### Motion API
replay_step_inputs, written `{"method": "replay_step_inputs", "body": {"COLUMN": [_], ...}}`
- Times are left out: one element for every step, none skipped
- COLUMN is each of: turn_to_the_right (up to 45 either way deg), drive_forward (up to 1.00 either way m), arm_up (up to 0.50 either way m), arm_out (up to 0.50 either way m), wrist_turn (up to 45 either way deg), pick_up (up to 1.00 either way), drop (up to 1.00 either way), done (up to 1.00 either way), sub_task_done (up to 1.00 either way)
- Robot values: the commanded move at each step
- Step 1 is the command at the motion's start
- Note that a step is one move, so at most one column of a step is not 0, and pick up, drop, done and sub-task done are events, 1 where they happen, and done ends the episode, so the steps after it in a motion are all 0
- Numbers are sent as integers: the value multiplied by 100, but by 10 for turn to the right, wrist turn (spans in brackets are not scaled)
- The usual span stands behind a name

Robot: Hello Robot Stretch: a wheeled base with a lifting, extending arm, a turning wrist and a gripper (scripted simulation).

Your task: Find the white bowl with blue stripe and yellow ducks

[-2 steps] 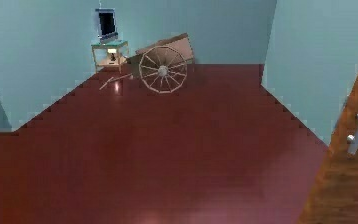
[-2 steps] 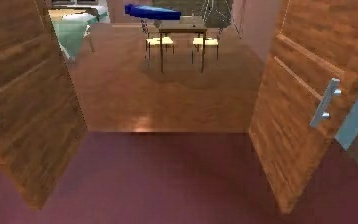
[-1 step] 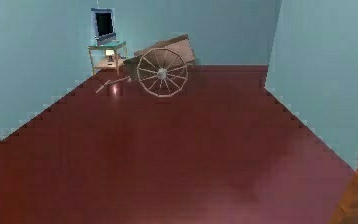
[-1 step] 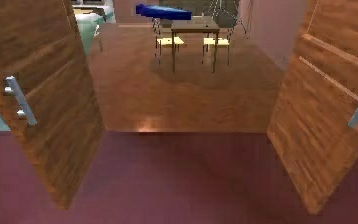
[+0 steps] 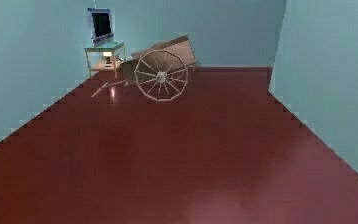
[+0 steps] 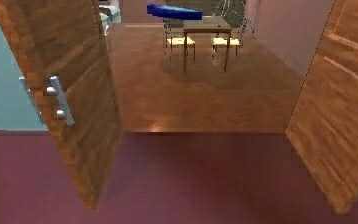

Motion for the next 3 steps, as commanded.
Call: {"method": "replay_step_inputs", "body": {"turn_to_the_right": [150, 0, 0], "drive_forward": [0, 100, 100], "arm_up": [0, 0, 0], "arm_out": [0, 0, 0], "wrist_turn": [0, 0, 0], "pick_up": [0, 0, 0], "drop": [0, 0, 0], "done": [0, 0, 0], "sub_task_done": [0, 0, 0]}}
